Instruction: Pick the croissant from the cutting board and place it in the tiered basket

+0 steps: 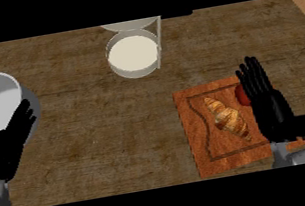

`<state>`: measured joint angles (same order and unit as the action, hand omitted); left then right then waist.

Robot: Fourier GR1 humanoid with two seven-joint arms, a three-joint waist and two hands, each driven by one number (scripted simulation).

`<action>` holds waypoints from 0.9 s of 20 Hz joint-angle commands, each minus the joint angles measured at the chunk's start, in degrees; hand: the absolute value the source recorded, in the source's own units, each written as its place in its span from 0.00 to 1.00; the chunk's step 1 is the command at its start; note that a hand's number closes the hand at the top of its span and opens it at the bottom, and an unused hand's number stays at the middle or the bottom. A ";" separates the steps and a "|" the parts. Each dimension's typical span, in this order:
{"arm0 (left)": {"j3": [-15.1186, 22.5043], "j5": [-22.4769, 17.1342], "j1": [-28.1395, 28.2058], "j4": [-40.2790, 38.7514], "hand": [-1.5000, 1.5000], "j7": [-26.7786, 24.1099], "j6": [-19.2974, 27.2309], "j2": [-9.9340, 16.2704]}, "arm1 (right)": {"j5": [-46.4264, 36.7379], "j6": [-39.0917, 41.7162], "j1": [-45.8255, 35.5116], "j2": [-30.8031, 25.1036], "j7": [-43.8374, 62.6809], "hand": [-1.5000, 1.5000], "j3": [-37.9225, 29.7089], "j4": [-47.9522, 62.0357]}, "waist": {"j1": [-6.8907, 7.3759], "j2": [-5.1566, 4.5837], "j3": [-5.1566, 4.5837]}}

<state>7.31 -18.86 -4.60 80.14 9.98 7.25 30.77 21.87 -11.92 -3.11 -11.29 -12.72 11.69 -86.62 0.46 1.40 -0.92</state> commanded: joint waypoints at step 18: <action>7.40 6.44 -3.31 -3.93 0.50 -17.15 -3.17 -14.93 | -24.19 -2.02 -23.47 -4.61 21.12 0.00 13.97 -1.26 | -1.33 -0.89 0.78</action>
<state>15.03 -12.74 -8.27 76.91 -6.11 4.12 16.30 3.02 -13.99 -23.77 -10.61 0.87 23.66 -81.57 -0.21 0.14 -0.09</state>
